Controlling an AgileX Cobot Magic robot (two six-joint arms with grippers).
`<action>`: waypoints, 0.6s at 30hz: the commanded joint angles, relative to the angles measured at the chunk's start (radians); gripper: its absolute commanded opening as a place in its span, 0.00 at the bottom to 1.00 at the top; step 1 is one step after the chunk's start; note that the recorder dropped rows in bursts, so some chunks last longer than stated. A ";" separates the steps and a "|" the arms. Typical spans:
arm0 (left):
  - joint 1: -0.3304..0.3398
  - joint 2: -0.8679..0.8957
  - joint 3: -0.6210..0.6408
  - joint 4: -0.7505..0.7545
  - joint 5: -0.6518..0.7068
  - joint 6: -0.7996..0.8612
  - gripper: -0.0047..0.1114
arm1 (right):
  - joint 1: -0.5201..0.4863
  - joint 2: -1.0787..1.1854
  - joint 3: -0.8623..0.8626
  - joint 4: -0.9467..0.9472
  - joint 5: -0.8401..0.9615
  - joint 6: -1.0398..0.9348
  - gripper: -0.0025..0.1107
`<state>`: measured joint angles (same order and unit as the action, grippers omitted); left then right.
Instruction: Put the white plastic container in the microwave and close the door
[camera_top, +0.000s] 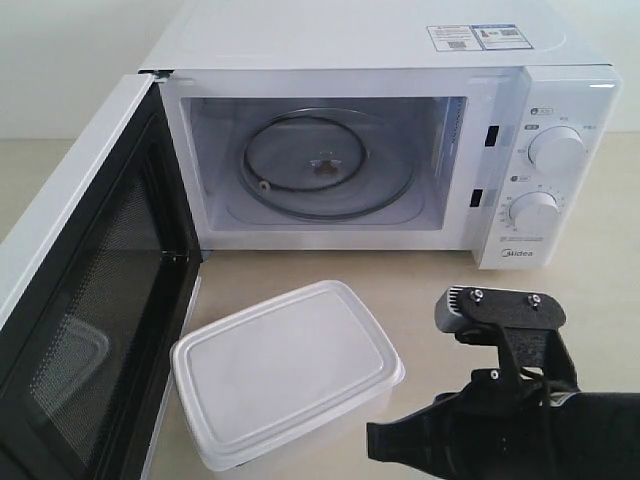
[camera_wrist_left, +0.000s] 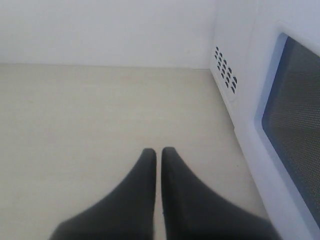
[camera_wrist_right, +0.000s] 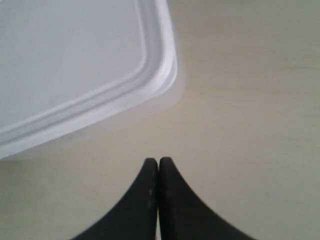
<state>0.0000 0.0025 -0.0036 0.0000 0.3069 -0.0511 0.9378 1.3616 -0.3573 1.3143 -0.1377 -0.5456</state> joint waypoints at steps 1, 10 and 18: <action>0.002 -0.003 0.004 0.000 0.000 -0.008 0.08 | 0.003 0.053 -0.006 0.004 -0.058 -0.014 0.02; 0.002 -0.003 0.004 0.000 0.000 -0.008 0.08 | 0.003 0.188 -0.129 -0.029 -0.079 -0.014 0.02; 0.002 -0.003 0.004 0.000 0.000 -0.008 0.08 | -0.002 0.231 -0.258 -0.042 -0.276 -0.092 0.02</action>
<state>0.0000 0.0025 -0.0036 0.0000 0.3069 -0.0511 0.9378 1.5898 -0.5797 1.2811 -0.3410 -0.5840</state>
